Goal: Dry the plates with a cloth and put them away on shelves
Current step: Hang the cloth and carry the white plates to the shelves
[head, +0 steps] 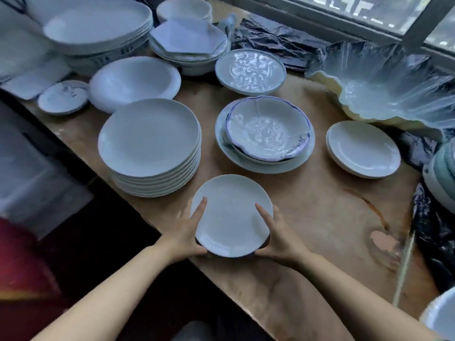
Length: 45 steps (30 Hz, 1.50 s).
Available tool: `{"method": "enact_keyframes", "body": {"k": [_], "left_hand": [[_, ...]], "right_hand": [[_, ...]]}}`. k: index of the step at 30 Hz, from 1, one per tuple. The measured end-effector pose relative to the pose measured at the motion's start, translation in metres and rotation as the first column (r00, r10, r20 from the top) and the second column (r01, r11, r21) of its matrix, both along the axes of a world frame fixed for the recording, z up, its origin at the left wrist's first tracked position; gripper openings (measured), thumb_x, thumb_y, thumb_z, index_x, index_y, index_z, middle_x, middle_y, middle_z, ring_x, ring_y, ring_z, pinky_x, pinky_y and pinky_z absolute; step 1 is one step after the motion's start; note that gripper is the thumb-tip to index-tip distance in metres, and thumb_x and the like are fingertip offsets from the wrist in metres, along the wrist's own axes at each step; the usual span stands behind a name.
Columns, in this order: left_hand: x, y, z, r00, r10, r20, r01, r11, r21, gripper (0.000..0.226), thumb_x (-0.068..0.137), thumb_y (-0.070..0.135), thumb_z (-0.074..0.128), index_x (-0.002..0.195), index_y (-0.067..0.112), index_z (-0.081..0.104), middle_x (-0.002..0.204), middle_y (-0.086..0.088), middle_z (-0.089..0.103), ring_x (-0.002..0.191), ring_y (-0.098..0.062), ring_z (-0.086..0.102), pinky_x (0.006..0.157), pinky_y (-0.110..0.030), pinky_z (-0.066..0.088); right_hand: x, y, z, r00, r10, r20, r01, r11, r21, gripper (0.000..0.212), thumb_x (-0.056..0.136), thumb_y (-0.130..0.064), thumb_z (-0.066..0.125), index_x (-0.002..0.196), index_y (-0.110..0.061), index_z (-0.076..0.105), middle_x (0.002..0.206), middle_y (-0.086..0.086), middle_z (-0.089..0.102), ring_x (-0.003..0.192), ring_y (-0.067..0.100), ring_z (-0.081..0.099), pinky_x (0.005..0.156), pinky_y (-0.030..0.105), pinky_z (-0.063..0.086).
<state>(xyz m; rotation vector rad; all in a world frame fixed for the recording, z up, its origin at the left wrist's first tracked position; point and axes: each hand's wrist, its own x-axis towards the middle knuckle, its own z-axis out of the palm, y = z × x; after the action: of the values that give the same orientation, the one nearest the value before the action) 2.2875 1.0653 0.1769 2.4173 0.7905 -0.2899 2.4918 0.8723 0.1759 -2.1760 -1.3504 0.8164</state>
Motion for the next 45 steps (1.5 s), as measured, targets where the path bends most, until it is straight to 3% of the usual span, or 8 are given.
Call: {"method": "enact_keyframes", "body": {"k": [11,16,22,26,31,35,42,45], "left_hand": [[0.001,0.005,-0.002,0.994,-0.024,-0.110,0.045,0.981,0.191,0.142,0.057,0.078,0.069,0.151,0.020,-0.020,0.160,-0.005,-0.014,0.142,-0.029,0.017,0.116,-0.043,0.020],[-0.004,-0.003,0.011,0.992,-0.040,-0.116,0.062,0.979,0.193,0.133,0.065,0.076,0.066,0.153,0.014,-0.013,0.161,-0.014,-0.014,0.148,-0.032,0.001,0.119,-0.042,0.009],[-0.020,-0.008,0.049,0.974,-0.223,0.032,0.210,0.948,0.238,0.127,0.058,0.096,-0.007,0.155,0.015,0.004,0.163,-0.011,0.003,0.150,-0.024,0.002,0.120,-0.036,0.004],[-0.028,-0.015,0.089,0.897,-0.405,0.177,0.351,0.896,0.272,0.112,0.073,0.088,-0.002,0.153,0.013,0.022,0.158,-0.010,0.025,0.146,-0.024,0.020,0.118,-0.032,0.009],[-0.043,-0.038,0.148,0.667,-0.717,0.202,0.605,0.680,0.414,0.086,0.091,0.071,0.021,0.136,0.007,0.054,0.136,-0.016,0.056,0.123,-0.035,0.056,0.103,-0.049,0.040],[-0.057,-0.079,0.186,0.458,-0.862,0.217,0.727,0.503,0.467,0.079,0.095,0.066,0.018,0.135,0.009,0.055,0.133,-0.013,0.059,0.118,-0.035,0.059,0.101,-0.050,0.043],[-0.094,-0.203,0.232,-0.001,-0.975,0.224,0.842,0.120,0.527,0.073,0.096,0.063,0.020,0.136,0.012,0.054,0.131,-0.010,0.061,0.113,-0.033,0.061,0.094,-0.047,0.049],[-0.133,-0.260,0.262,-0.192,-0.954,0.232,0.840,-0.037,0.542,0.075,0.093,0.068,0.022,0.135,0.016,0.055,0.130,-0.005,0.062,0.114,-0.028,0.062,0.094,-0.038,0.044]], "right_hand": [[0.006,0.006,-0.005,0.998,0.034,0.061,-0.028,0.995,-0.098,0.128,0.064,-0.059,0.081,0.156,-0.027,-0.002,0.161,0.004,-0.019,0.151,0.022,0.001,0.120,0.031,0.021],[-0.007,-0.001,0.005,0.994,-0.026,0.106,0.037,0.993,-0.109,0.120,0.073,-0.055,0.078,0.156,-0.021,-0.001,0.164,0.002,-0.005,0.151,0.021,0.001,0.122,0.032,0.012],[-0.037,-0.026,0.052,0.965,-0.205,0.163,0.213,0.977,-0.034,0.105,0.078,-0.050,0.075,0.155,-0.017,0.012,0.163,0.001,0.012,0.151,0.017,-0.001,0.122,0.033,0.006],[-0.084,-0.055,0.093,0.916,-0.362,0.175,0.354,0.932,0.077,0.093,0.081,-0.046,0.073,0.153,-0.017,0.022,0.160,0.001,0.020,0.150,0.014,0.005,0.112,0.015,0.001],[-0.164,-0.099,0.144,0.798,-0.566,0.207,0.535,0.823,0.190,0.088,0.081,-0.051,0.070,0.152,-0.020,0.027,0.159,0.001,0.026,0.145,0.004,0.013,0.119,0.024,0.010],[-0.241,-0.145,0.183,0.699,-0.685,0.204,0.654,0.728,0.206,0.085,0.084,-0.054,0.066,0.153,-0.029,0.024,0.160,-0.008,0.024,0.147,0.004,0.014,0.121,0.030,0.016],[-0.399,-0.245,0.231,0.406,-0.880,0.245,0.863,0.458,0.214,0.082,0.089,-0.048,0.064,0.154,-0.033,0.017,0.159,-0.016,0.015,0.138,-0.012,0.000,0.110,0.010,0.004],[-0.466,-0.285,0.236,0.304,-0.904,0.301,0.903,0.374,0.210,0.080,0.089,-0.055,0.059,0.153,-0.038,0.013,0.162,-0.012,0.010,0.145,-0.004,-0.003,0.116,0.018,0.005]]}}
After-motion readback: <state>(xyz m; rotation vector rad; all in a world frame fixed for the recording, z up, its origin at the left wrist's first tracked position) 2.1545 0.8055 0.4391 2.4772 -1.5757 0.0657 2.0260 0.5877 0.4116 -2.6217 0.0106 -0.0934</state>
